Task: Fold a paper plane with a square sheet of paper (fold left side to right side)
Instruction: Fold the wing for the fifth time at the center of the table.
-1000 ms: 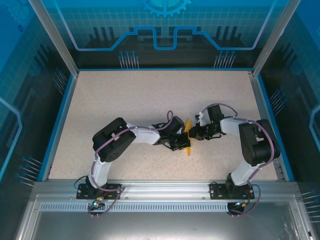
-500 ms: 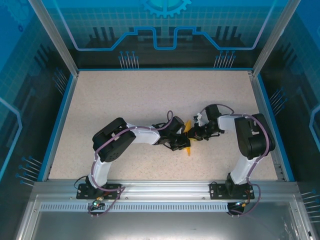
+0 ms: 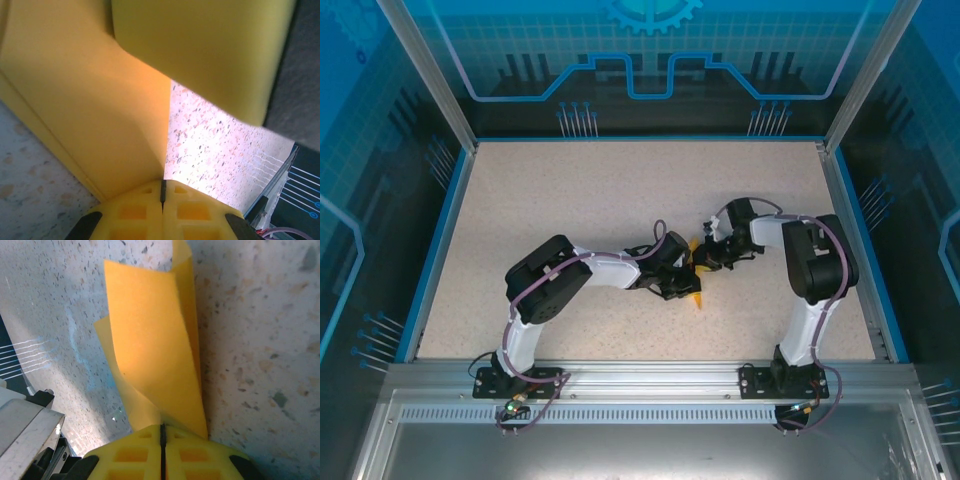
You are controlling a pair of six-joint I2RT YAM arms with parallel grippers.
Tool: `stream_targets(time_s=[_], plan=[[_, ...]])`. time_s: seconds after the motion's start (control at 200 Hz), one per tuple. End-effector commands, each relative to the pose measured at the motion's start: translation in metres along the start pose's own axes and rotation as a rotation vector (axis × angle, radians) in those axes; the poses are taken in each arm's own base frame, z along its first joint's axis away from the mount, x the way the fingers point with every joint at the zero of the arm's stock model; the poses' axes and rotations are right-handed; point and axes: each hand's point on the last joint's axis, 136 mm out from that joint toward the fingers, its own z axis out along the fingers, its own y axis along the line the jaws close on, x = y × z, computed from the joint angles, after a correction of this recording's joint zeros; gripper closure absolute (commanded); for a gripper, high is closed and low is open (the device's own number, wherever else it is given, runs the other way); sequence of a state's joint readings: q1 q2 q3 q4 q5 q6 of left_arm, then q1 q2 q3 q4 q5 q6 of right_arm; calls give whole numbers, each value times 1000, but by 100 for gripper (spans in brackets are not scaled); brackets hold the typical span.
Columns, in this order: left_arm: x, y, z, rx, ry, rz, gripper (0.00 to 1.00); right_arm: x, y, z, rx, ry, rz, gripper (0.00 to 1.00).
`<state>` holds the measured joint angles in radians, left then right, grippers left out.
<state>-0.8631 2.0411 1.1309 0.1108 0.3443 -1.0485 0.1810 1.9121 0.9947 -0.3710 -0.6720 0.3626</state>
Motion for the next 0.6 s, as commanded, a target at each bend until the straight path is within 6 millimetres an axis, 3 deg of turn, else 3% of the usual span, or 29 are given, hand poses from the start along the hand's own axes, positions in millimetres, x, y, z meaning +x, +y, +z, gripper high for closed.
stream_targets(time_s=[0.0, 0.365, 0.595], plan=[[46, 75, 12, -233, 152, -106, 96, -59, -13, -10, 69, -175, -91, 91], [46, 75, 13, -231, 155, -106, 97, -98, -10, -12, 51, -197, -96, 90], [46, 75, 13, -231, 155, -105, 96, -125, 10, -36, 19, -263, -142, 89]])
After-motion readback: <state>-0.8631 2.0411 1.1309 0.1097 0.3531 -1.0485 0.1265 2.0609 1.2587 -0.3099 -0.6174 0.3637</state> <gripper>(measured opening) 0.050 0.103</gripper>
